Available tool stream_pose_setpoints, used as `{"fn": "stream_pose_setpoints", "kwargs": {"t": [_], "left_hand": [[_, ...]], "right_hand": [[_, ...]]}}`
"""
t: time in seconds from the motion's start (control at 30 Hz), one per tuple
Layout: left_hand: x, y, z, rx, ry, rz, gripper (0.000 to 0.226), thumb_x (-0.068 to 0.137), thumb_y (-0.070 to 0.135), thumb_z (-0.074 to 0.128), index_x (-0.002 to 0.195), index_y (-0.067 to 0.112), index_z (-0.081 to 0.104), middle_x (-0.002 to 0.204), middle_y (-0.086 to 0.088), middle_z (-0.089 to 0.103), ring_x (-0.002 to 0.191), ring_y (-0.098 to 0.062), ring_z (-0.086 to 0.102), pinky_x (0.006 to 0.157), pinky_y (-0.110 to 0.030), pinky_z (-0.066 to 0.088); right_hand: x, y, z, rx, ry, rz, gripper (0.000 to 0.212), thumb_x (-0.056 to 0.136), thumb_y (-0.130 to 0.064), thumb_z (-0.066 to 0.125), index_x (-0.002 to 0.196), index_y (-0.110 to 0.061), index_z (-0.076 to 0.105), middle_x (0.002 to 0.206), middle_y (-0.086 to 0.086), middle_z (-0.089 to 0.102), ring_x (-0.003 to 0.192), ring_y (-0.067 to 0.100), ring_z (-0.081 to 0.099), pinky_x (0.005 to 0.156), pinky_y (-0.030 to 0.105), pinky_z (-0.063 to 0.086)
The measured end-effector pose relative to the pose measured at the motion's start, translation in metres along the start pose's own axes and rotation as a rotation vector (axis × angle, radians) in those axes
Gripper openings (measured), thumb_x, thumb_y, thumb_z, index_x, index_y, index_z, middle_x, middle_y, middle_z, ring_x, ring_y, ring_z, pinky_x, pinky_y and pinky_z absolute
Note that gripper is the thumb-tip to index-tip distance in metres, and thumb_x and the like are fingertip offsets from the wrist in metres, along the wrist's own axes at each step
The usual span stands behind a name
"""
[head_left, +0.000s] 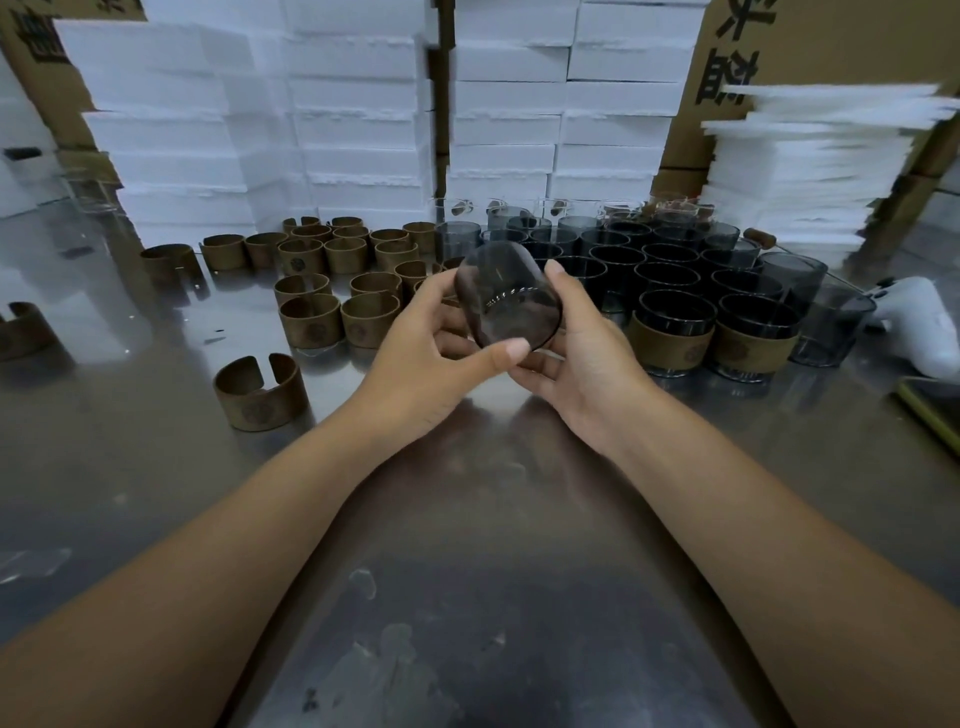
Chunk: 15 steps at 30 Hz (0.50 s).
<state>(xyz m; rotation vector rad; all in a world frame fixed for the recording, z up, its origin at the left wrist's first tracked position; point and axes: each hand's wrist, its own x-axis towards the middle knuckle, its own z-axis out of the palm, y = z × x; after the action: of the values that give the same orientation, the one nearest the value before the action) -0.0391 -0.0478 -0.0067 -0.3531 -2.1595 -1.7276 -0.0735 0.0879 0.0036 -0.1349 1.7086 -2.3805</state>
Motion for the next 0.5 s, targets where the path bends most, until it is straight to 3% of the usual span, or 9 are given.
{"fn": "stream_pose_setpoints", "kwargs": {"t": [0.1,0.23,0.3,0.43,0.5], "left_hand": [[0.0,-0.001,0.001,0.0,0.024,-0.013,0.044,0.074,0.029,0.073,0.112,0.036,0.05,0.1,-0.003,0.069,0.089,-0.018,0.068,0.082,-0.029,0.056],[0.002,-0.001,-0.001,-0.036,0.062,-0.07,0.043,0.069,0.044,0.068,0.107,0.029,0.057,0.094,-0.004,0.071,0.077,-0.008,0.067,0.078,-0.032,0.056],[0.003,-0.001,-0.003,-0.069,0.082,-0.104,0.04,0.072,0.048,0.066,0.104,0.026,0.06,0.087,-0.001,0.071,0.075,-0.007,0.067,0.077,-0.035,0.055],[0.005,-0.002,-0.005,-0.162,0.099,-0.188,0.053,0.067,0.058,0.063,0.102,0.02,0.065,0.079,0.006,0.072,0.078,-0.01,0.068,0.074,-0.031,0.053],[0.006,-0.003,-0.004,-0.19,0.106,-0.218,0.052,0.064,0.061,0.063,0.097,0.021,0.066,0.076,0.005,0.07,0.077,-0.012,0.068,0.073,-0.03,0.052]], "right_hand": [[-0.001,0.0,0.002,-0.038,0.016,0.019,0.039,0.09,-0.056,0.052,0.086,-0.021,0.068,0.073,-0.002,0.074,0.06,0.008,0.068,0.053,0.022,0.051],[-0.002,0.001,0.005,-0.162,-0.031,-0.033,0.056,0.086,-0.069,0.041,0.088,-0.021,0.07,0.072,-0.006,0.072,0.067,0.008,0.068,0.065,0.027,0.051],[-0.005,0.001,0.007,-0.222,-0.074,-0.089,0.058,0.078,-0.071,0.046,0.096,-0.021,0.069,0.079,-0.006,0.071,0.075,0.01,0.068,0.073,0.03,0.052],[-0.01,0.002,0.009,-0.276,-0.114,-0.134,0.052,0.083,-0.052,0.06,0.122,-0.017,0.06,0.104,-0.002,0.07,0.091,0.012,0.07,0.085,0.032,0.052],[-0.01,0.001,0.008,-0.267,-0.1,-0.131,0.048,0.086,-0.047,0.061,0.124,-0.017,0.059,0.108,0.001,0.07,0.093,0.013,0.07,0.085,0.032,0.051]]}}
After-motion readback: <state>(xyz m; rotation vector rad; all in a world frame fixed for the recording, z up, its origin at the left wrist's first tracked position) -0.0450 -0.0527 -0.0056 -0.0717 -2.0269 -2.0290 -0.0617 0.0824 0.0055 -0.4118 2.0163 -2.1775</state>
